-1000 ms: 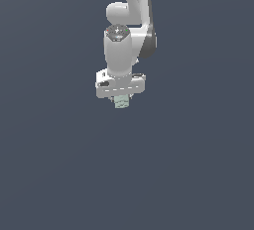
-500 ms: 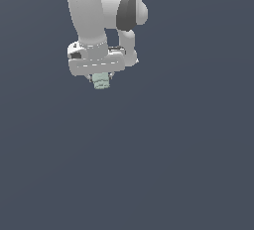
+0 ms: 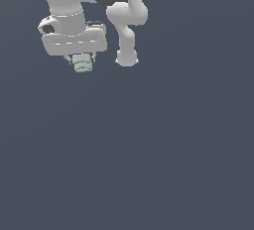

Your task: Pick up the object and move it to a goal position.

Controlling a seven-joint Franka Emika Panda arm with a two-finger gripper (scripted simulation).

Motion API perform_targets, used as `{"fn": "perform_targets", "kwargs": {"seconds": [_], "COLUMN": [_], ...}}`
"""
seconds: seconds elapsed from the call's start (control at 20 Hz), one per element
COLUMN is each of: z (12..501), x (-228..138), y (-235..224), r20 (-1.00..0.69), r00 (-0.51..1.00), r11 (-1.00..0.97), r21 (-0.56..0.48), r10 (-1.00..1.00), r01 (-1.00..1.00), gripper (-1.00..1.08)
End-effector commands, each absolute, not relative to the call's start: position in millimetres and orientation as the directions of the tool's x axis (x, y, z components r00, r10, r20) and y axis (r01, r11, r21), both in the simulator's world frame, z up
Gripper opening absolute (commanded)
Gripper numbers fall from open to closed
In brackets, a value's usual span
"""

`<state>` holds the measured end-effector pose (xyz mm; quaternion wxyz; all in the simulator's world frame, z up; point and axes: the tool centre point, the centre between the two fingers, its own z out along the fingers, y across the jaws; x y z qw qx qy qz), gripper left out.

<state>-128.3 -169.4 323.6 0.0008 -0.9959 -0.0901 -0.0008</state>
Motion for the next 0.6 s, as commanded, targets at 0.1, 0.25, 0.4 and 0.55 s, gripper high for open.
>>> {"fn": "perform_targets", "kwargs": {"seconds": [0.1,0.25,0.4,0.55], "z": [340.4,345.5,346.0,344.2], "x": [-133.1,-134.1,-133.5,-132.5], "y": [-184.9,-189.7,-190.4,-189.0], "r20": [0.0,0.0,0.0,0.0], "r00": [0.984,0.984,0.984,0.984], "r11": [-0.984,-0.984,-0.984,-0.984], "r21": [-0.001,0.0,0.0,0.0], "r10": [0.181,0.181,0.181,0.181], "r01": [0.181,0.181,0.181,0.181], "gripper": [-1.0,-1.0,-1.0,-1.0]}}
